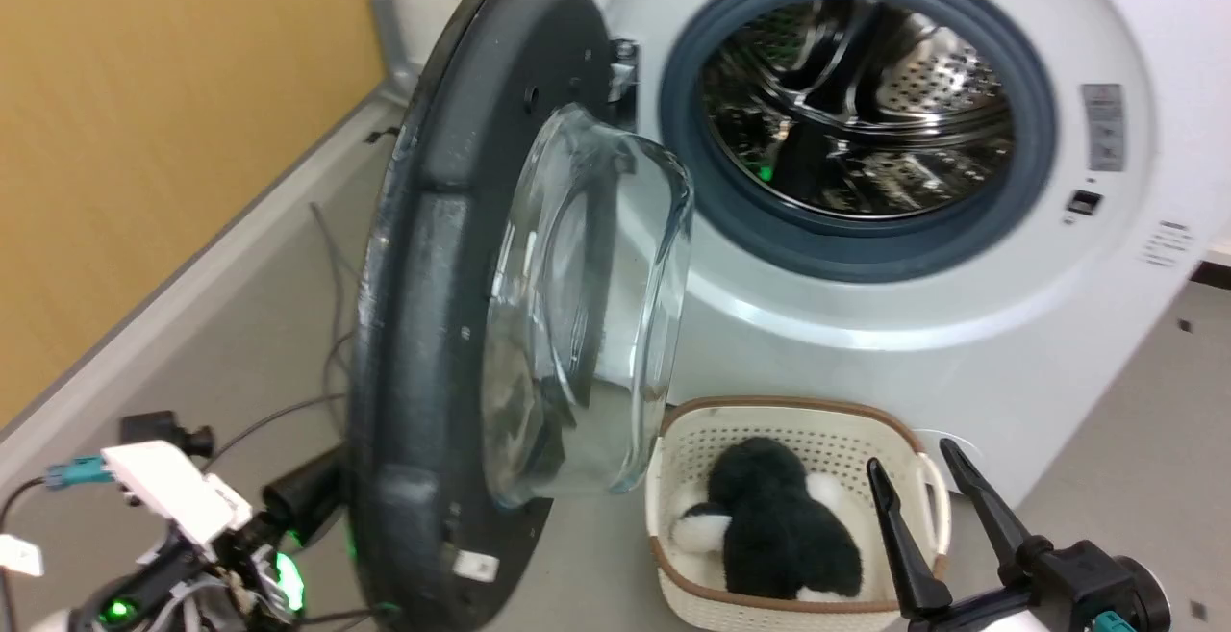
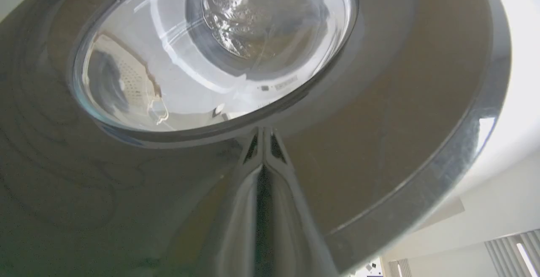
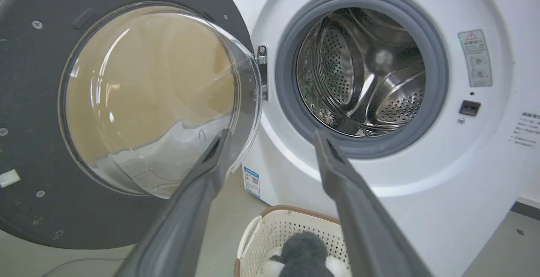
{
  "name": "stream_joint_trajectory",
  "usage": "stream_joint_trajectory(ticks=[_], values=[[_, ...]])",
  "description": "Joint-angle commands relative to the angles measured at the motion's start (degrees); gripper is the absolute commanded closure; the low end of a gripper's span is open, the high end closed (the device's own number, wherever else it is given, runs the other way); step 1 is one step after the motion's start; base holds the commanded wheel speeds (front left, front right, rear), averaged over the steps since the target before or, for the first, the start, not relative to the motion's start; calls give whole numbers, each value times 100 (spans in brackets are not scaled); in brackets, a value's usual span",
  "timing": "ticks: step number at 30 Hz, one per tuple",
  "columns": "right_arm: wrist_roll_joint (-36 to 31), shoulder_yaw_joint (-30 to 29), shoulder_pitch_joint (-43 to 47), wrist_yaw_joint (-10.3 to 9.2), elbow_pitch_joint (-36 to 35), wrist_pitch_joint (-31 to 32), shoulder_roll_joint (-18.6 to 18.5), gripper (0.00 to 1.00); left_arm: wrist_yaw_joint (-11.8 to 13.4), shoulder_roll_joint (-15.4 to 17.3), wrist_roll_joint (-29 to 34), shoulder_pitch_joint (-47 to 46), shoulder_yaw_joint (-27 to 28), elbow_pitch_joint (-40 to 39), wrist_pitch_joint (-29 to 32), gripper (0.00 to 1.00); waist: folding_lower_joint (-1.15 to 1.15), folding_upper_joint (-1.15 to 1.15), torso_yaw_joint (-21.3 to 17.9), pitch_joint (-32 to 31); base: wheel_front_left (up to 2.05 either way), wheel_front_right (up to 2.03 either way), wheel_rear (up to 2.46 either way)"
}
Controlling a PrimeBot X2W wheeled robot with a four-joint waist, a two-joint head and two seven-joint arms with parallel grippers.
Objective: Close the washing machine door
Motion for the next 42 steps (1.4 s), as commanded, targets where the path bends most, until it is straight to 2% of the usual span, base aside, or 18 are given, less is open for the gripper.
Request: stream_joint_trajectory(ticks=[1,7,11,15,22,31,37,42], values=[[28,-23,74,3,4,-26,22,0,55,-65,-81,121,-134,-129,29,100,0,0,-148,-22,0,0,0],[-7,29,45,3,26,-26,23,0,227,-94,-559,512,-911,-556,-299,100,0,0,-693,11,0,0,0],[-55,36,12,3,33,-26,23,0,237,-96,-912,756,-1574,-708,-597,100,0,0,-1116,69,0,0,0],[-101,57,-24,3,52,-26,23,0,195,-96,-1214,835,-1981,-693,-1015,100,0,0,-1633,138,0,0,0],[-173,16,-69,3,33,-26,23,0,-70,-97,-1517,556,-2503,-363,-1921,100,0,0,-2524,370,0,0,0],[-127,36,-228,3,9,-26,23,0,-339,-97,-1925,-448,-2858,453,-3237,100,0,0,-3504,809,0,0,0],[-68,47,-291,3,0,-26,23,0,-535,-97,-1931,-1280,-3128,1222,-4155,100,0,0,-3856,991,0,0,0],[-20,61,-339,3,7,-26,23,0,-764,-97,-2016,-1841,-3293,1859,-4835,100,0,0,-3957,1042,0,0,0]])
